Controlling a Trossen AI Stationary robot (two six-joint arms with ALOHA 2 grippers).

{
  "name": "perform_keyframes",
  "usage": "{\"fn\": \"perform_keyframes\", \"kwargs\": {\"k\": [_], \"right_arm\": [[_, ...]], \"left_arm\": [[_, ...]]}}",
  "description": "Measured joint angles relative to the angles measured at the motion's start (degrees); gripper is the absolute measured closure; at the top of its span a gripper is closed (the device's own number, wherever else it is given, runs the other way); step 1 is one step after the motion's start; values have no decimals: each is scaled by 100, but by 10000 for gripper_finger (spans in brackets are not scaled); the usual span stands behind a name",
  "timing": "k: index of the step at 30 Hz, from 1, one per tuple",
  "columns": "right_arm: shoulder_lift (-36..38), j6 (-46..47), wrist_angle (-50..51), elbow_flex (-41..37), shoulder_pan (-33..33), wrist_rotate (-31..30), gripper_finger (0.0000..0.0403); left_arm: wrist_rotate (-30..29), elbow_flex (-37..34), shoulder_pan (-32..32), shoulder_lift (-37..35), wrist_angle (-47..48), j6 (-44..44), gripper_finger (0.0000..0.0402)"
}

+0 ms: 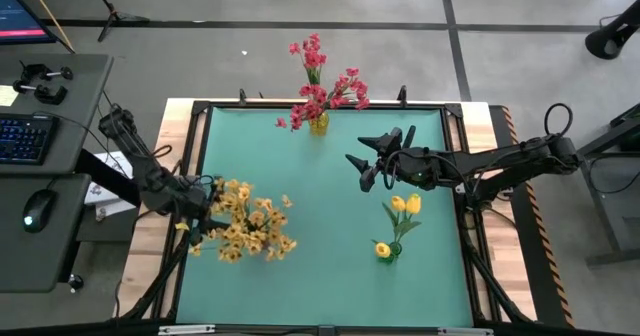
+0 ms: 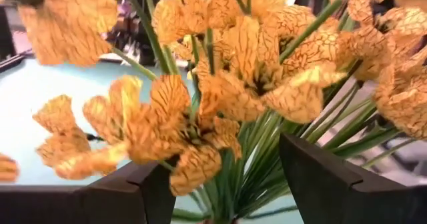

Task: Sort flowers into vase by color
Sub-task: Put the yellow flowers into the red vase, then return to Home Position

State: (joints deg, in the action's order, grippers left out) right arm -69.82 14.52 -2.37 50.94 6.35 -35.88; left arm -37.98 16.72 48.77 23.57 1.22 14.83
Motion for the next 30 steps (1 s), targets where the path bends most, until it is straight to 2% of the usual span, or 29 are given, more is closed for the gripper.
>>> {"fn": "perform_keyframes", "kwargs": {"k": [12,19,22,30], "right_arm": [[0,-2,0,0,0,2,128],[0,-110,0,0,0,2,128],[0,-118,0,0,0,2,128],[0,-382,0,0,0,-9,128]], "left_arm": [[-244,1573,2,0,2779,723,169],[-655,2142,2,0,3202,318,169],[-1147,2351,4,0,3191,-149,169],[-3069,2585,-2,-74,3157,-1442,169]]}}
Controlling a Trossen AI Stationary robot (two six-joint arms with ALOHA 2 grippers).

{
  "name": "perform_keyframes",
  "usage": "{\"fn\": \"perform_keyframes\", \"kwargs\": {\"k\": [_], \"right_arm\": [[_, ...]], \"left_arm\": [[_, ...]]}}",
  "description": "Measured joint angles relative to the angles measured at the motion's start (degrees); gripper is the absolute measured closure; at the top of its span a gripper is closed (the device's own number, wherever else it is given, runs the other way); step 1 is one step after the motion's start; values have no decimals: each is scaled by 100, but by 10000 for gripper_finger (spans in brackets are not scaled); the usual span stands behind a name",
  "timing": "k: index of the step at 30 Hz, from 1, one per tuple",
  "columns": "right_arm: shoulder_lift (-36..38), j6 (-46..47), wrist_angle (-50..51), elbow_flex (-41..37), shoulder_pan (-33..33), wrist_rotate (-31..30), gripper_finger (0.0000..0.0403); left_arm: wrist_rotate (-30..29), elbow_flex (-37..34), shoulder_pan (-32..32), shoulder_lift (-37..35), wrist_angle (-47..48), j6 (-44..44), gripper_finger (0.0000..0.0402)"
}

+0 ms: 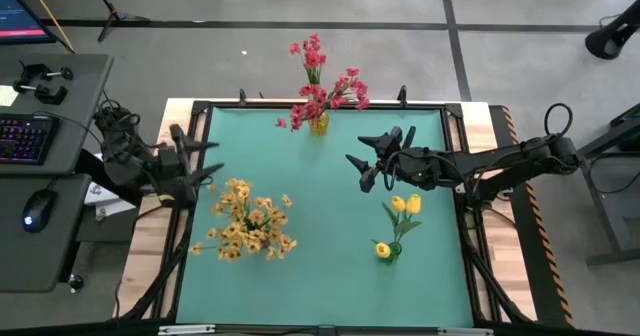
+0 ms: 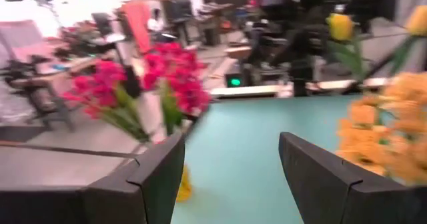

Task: Sort flowers into vase by color
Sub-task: Return to Home Position

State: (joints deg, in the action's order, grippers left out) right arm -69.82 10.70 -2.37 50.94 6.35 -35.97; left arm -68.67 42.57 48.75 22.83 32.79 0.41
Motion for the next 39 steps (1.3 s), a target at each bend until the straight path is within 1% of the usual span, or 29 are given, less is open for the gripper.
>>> {"fn": "perform_keyframes", "kwargs": {"k": [2,5,8,10,12,16,20,22,24,27,29,31,33,35,39], "right_arm": [[0,-68,0,1,0,-88,128],[0,-280,0,1,0,-224,128],[0,-561,0,0,0,-351,128],[0,-706,0,0,0,-432,128],[0,-841,0,2,0,-535,128],[1,-1098,3,1,-38,-712,128],[92,-1028,249,2,-190,-627,128],[157,-904,481,2,-270,-567,128],[225,-789,666,2,-341,-525,128],[342,-668,831,2,-418,-364,128],[406,-664,881,2,-444,-266,128],[460,-665,948,2,-450,-248,128],[495,-665,1033,2,-450,-248,128],[511,-663,1180,2,-450,-247,128],[532,-647,1620,2,-450,-240,128]], "left_arm": [[-165,0,-37,-112,-17,-119,169],[-117,-123,-192,-366,-55,-171,170],[188,-393,-395,-714,-106,-92,175],[403,-635,-527,-934,-313,-94,185],[581,-884,-655,-1138,-660,-310,197],[1021,-1307,-958,-1448,-1486,-1034,229],[1250,-1601,-1339,-1668,-1727,-1296,273],[1516,-1728,-1539,-1735,-1804,-1226,299],[1916,-1854,-1743,-1760,-2089,-1273,326],[2192,-2104,-2081,-1746,-2534,-1281,365],[2564,-2252,-2328,-1688,-2806,-1270,390],[2883,-2409,-2605,-1618,-3074,-1297,397],[3112,-2536,-2900,-1540,-3148,-1285,396],[3355,-2695,-3224,-1442,-3287,-1125,399],[4200,-3036,-3861,-1262,-3719,-963,401]]}}
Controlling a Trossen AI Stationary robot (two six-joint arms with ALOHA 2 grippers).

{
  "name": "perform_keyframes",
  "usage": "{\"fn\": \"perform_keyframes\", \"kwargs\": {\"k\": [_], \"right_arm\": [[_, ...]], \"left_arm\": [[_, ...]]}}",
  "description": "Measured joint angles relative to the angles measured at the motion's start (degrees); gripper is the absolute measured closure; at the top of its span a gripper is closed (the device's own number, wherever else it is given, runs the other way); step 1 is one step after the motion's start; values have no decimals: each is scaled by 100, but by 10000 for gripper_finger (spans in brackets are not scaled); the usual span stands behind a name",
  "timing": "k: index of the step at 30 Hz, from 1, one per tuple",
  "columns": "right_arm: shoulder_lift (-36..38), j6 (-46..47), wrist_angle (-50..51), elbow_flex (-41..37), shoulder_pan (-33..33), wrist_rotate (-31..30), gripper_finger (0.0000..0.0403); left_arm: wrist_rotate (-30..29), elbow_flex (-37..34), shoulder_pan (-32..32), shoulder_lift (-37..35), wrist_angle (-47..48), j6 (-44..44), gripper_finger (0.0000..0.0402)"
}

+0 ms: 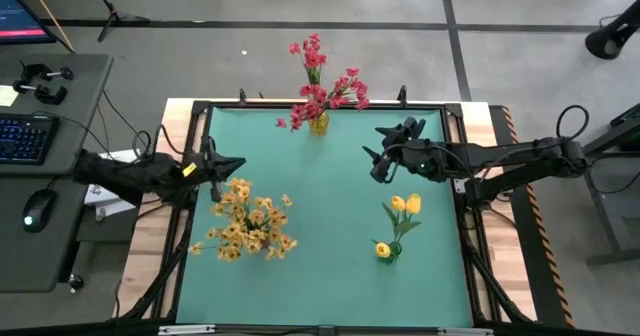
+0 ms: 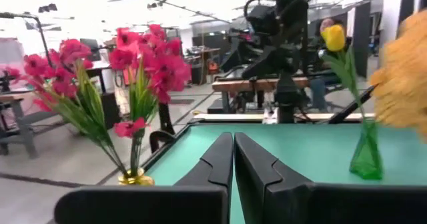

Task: Sort flowers into vase by color
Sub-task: Return to Home Position

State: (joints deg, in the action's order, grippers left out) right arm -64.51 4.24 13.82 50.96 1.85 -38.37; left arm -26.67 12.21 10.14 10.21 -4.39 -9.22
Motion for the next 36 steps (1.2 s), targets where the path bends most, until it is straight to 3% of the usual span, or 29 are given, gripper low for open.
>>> {"fn": "perform_keyframes", "kwargs": {"k": [5,9,13,18,20,22,25,28,32,36], "right_arm": [[121,153,647,0,1,113,129],[354,424,1272,-27,7,378,157],[742,770,1489,-440,40,568,228],[1540,1558,1498,-1429,334,735,371],[1939,1912,1491,-1863,519,734,391],[2363,2269,1393,-2271,702,712,383],[2921,2408,749,-2932,891,708,389],[3251,2121,-540,-3606,895,801,400],[3311,1515,-2274,-4401,695,1230,400],[3313,1098,-3183,-4838,418,1627,401]], "left_arm": [[421,-166,-640,29,-223,-13,401],[1188,-340,-947,12,-278,206,401],[1309,-715,-1096,14,-603,319,402],[1265,-989,-1166,10,-902,366,401],[1265,-1031,-1166,12,-893,405,401],[1265,-1036,-1166,12,-892,407,401],[1265,-1036,-1166,12,-889,410,401],[1264,-1036,-1166,12,-887,408,401],[1263,-1036,-1164,12,-884,410,401],[1261,-1036,-1164,12,-883,410,401]]}}
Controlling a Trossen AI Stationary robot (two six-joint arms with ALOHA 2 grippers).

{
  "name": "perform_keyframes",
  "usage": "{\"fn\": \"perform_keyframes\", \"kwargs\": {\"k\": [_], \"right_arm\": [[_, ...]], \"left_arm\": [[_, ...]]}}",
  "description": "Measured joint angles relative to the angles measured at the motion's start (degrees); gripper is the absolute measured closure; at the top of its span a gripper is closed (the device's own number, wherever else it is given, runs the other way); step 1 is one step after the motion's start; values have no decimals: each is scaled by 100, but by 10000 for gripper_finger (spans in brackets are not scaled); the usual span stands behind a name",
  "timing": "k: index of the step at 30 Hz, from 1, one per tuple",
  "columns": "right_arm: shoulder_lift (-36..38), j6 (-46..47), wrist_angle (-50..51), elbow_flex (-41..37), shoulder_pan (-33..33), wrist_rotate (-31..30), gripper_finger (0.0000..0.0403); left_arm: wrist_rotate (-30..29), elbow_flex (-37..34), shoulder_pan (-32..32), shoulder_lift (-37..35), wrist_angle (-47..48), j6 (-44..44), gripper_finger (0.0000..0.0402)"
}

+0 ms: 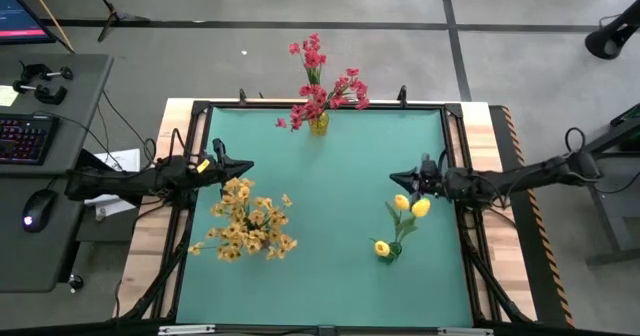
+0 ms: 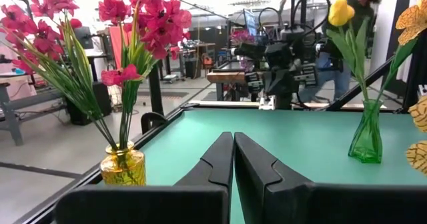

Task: Sort flowers into vase by color
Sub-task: Return to Home Position

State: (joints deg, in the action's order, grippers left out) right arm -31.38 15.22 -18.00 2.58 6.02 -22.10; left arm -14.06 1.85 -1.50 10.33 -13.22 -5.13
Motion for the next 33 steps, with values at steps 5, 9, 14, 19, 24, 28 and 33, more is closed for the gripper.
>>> {"fn": "perform_keyframes", "kwargs": {"k": [5,9,14,19,24,28,33], "right_arm": [[-2,-299,-445,-200,-281,657,402],[0,-499,-383,-201,-341,829,402],[-4,-506,63,-202,-341,563,402],[-4,-483,278,-202,-341,580,402],[22,-482,331,-202,-337,579,402],[511,-481,589,-202,-337,582,402],[1468,-481,987,-204,-337,604,402]], "left_arm": [[2,0,0,0,5,70,401],[-1,0,0,0,5,203,401],[0,0,0,0,5,203,401],[-2,0,0,0,5,199,402],[-2,0,0,0,7,197,402],[-6,-87,0,-157,-43,195,402],[-21,-120,12,-788,538,197,401]]}}
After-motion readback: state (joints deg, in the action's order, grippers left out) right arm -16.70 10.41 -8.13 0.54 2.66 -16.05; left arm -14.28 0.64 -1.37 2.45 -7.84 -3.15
